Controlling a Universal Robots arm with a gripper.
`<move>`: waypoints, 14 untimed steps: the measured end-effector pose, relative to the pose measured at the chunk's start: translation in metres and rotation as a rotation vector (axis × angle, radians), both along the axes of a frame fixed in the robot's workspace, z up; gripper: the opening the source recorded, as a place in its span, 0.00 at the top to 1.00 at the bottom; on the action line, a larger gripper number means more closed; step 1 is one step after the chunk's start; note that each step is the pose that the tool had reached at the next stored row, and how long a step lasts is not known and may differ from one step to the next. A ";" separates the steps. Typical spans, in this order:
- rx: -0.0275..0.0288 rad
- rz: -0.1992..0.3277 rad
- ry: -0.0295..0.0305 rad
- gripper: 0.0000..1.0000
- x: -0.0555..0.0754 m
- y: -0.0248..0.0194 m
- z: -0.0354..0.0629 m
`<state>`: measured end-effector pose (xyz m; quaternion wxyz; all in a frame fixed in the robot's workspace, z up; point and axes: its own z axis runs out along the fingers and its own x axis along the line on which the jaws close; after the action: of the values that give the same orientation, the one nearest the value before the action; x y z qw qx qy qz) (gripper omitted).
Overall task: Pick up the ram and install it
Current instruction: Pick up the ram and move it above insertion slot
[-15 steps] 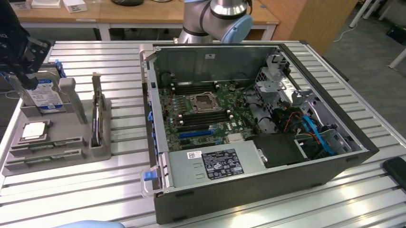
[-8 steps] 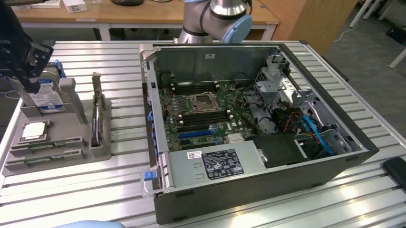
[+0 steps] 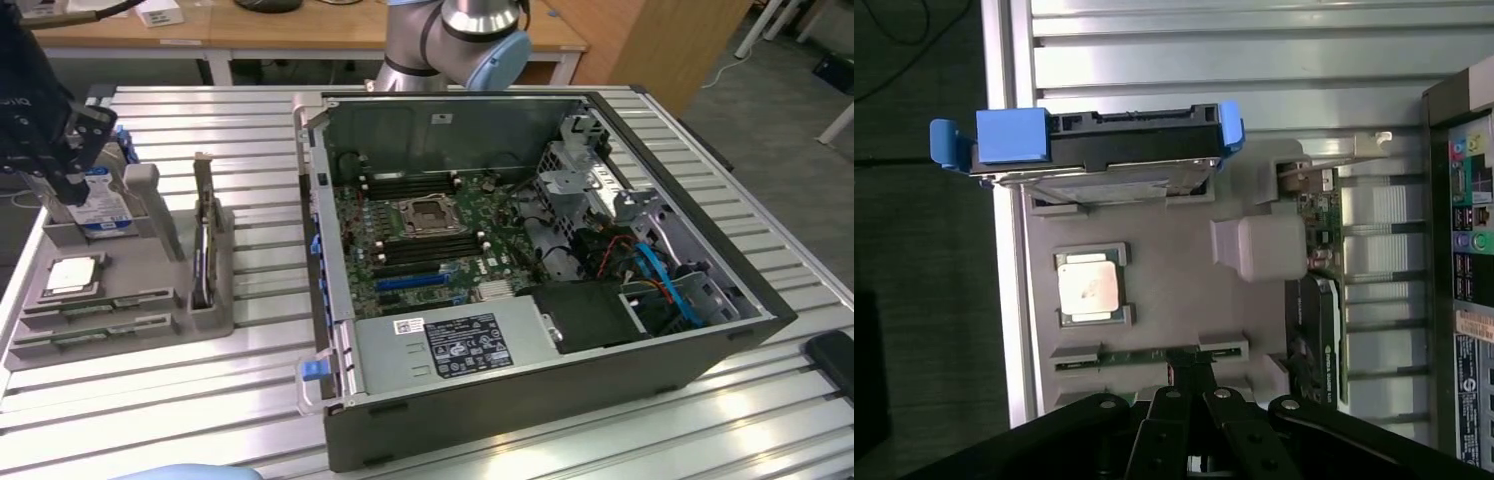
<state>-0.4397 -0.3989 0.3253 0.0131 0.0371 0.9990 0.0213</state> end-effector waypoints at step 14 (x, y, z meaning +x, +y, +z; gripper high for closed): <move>-0.0011 0.004 0.0000 0.90 0.000 0.0000 -0.0060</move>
<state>-0.4399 -0.3989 0.3193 0.0131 0.0349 0.9991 0.0208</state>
